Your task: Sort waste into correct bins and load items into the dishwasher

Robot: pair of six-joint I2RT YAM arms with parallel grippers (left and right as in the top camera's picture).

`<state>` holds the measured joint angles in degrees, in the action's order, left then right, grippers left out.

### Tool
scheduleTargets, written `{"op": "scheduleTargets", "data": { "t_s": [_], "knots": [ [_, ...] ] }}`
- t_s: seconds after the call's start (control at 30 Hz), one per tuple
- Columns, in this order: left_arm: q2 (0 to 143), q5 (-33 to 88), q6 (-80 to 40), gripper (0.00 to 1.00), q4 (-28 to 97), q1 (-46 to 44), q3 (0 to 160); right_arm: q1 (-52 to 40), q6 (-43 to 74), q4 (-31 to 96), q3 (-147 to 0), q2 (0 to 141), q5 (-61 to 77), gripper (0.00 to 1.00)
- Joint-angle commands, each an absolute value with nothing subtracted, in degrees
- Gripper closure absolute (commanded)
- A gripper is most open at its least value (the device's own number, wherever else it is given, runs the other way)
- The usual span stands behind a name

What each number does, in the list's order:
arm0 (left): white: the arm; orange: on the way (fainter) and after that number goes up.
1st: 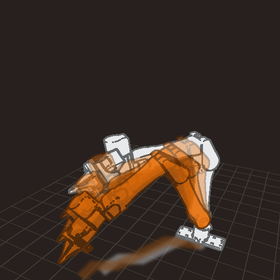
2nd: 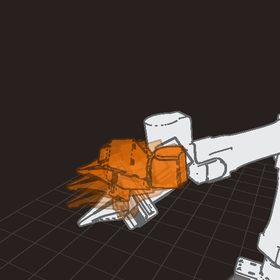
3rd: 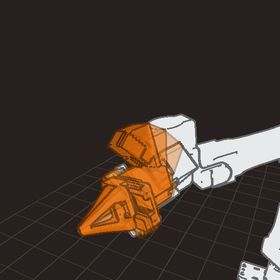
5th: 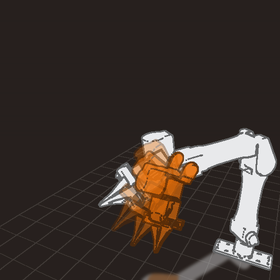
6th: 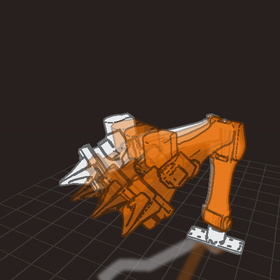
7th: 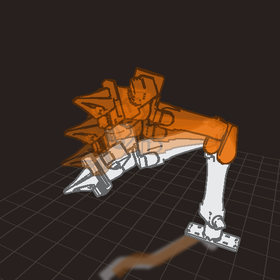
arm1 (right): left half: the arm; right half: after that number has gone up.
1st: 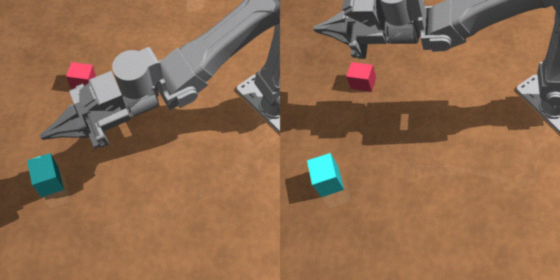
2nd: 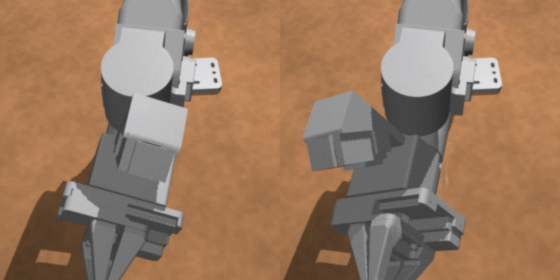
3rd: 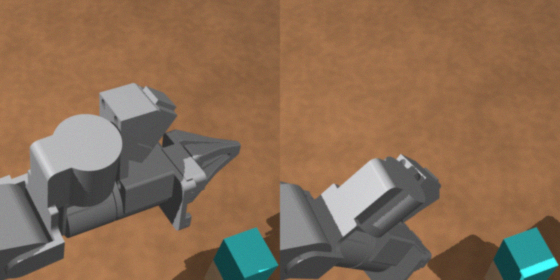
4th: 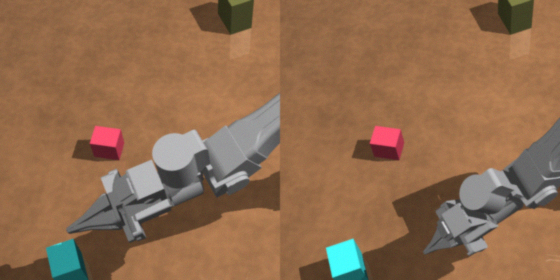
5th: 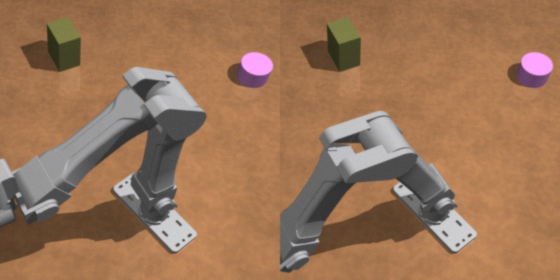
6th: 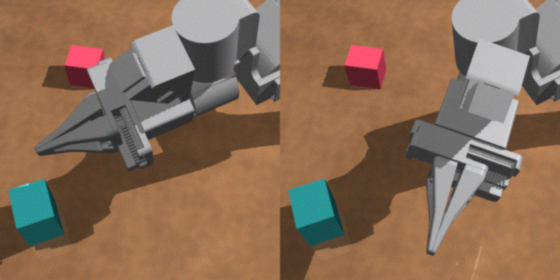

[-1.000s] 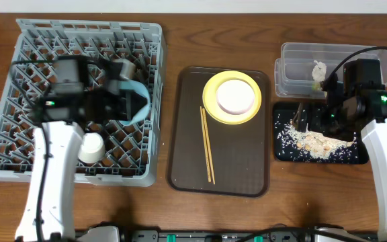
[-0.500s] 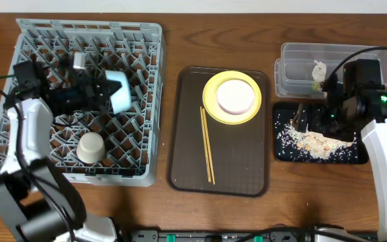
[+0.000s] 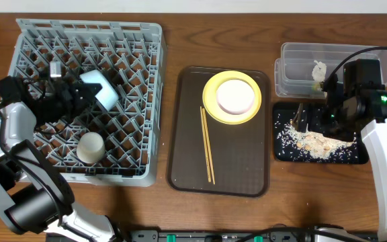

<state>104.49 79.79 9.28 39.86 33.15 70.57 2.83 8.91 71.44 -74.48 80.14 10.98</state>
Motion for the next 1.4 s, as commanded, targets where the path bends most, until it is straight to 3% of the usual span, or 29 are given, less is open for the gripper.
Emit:
{"op": "scheduleTargets", "data": {
  "t_s": [0.0, 0.07, 0.2, 0.6, 0.83, 1.03, 1.23, 1.37],
  "knots": [
    [105.4, 71.5, 10.0, 0.86, 42.2, 35.2, 71.5, 3.0, 8.9, 71.6, -75.2, 79.7, 10.9, 0.12],
    [105.4, 66.3, 10.0, 0.67, 44.6, 36.2, 71.5, 3.0, 8.9, 71.5, -75.2, 79.7, 10.9, 0.12],
    [105.3, 62.9, 9.6, 0.50, 47.2, 38.2, 71.5, 3.0, 8.9, 71.5, -75.2, 79.7, 10.9, 0.12],
    [100.5, 60.2, 3.7, 0.34, 47.4, 43.1, 71.5, 3.0, 8.9, 71.5, -75.2, 79.7, 10.9, 0.12],
    [89.8, 54.3, 2.4, 0.24, 47.3, 40.2, 71.5, 3.0, 8.9, 71.6, -75.2, 79.7, 10.4, 0.12],
    [79.7, 41.7, 0.1, 0.13, 46.1, 27.4, 71.5, 3.0, 11.7, 71.6, -75.2, 79.7, 3.8, 0.10],
    [76.0, 25.3, -3.2, 0.10, 41.6, 5.3, 71.5, 3.3, 11.8, 71.6, -75.2, 79.7, 2.8, 0.01],
    [77.8, 15.6, -3.1, 0.09, 38.3, -8.3, 71.5, 5.0, 13.1, 71.9, -75.2, 79.7, 2.8, 0.01]
  ]
}}
